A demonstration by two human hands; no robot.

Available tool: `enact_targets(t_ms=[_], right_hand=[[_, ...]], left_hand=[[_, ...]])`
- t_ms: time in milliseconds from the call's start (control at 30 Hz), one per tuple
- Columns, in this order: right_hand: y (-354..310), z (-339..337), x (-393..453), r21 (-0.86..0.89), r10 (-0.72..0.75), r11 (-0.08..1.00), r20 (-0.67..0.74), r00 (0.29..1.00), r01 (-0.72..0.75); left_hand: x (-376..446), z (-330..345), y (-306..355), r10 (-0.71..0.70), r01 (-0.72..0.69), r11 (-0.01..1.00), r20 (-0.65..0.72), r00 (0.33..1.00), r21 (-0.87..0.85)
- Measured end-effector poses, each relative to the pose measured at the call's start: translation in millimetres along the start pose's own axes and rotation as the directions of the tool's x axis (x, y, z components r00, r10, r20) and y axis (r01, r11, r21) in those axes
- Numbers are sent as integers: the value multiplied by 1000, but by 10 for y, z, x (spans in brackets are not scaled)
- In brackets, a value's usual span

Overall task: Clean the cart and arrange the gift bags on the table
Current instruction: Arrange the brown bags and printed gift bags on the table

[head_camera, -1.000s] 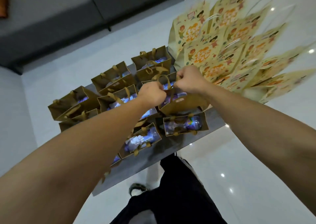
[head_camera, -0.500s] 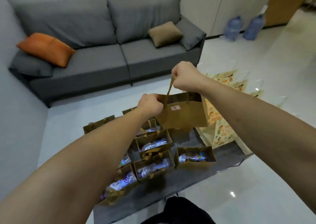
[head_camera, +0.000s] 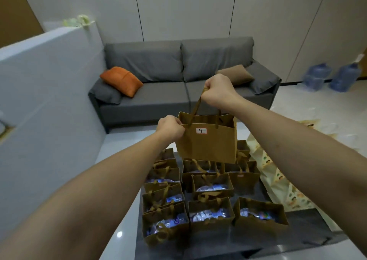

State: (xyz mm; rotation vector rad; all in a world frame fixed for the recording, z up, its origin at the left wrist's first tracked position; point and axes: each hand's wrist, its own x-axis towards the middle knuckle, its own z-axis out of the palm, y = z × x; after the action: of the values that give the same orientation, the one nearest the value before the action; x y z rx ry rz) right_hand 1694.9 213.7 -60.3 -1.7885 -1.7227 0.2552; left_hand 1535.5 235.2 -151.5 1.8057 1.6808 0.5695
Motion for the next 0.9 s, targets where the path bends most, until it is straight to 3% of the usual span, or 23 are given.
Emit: enact_targets(t_ms=[200,333,667,900], right_hand=[[13,-2,-43,-8,2,1000,24,1000,-2],[306,-30,-140,-42,58,998,151,987,-52],[1722,-12,-577,-245,302,939,247,921,-242],[2688,116,-753,-254,387,915,339,858,-313]], left_hand=[[-44,56,19,13,-14,1000,17,1000,28],[-86,435,187,67,-74,995,114,991,61],[-151,1743,439,69,-125,987,424,903,106],[95,2276,469,-44,-50,987,566,823,150]])
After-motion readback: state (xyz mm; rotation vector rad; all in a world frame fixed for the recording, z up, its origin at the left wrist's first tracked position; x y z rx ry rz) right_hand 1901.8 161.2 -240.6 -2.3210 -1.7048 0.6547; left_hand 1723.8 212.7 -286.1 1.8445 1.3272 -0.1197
